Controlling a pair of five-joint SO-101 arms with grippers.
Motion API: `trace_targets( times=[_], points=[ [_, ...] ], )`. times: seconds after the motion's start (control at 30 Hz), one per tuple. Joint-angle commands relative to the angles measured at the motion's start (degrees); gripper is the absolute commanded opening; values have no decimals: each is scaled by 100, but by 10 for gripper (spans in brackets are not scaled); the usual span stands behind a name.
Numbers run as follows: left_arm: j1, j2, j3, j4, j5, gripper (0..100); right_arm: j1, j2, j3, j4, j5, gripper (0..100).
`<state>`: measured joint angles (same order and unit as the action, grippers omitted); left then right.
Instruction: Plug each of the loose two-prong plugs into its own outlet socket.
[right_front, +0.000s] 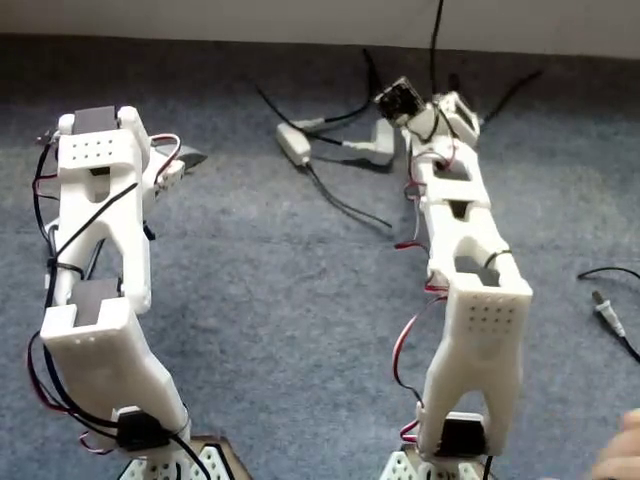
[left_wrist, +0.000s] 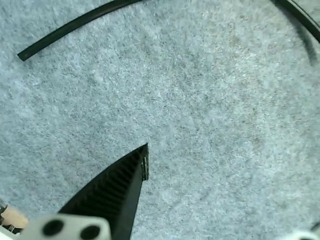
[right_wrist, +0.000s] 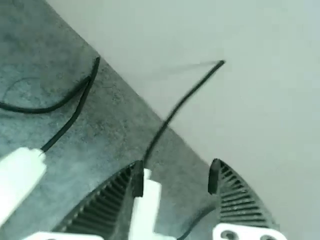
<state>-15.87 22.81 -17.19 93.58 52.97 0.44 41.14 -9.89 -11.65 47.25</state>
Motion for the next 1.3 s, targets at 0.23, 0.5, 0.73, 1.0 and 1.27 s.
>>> trace_targets(
  times=[0.23,0.5,0.73,1.0,1.27],
  points=[
    [127,-22,-22,-44,53,539,1684,-2378,-251,-127,-782,207],
    [321,-22,127,-53,44,539,3618,-2554,-286,470,-765,207],
    [347,-22,207,-62,44,539,5015,-2554,-602,3108,-800,207],
    [400,-22,479,-492,18,539,6026,-2519,-1015,5877,-114,206],
    [400,-22,479,-492,18,539,6158,-2220,-998,8251,2655,206]
  ],
)
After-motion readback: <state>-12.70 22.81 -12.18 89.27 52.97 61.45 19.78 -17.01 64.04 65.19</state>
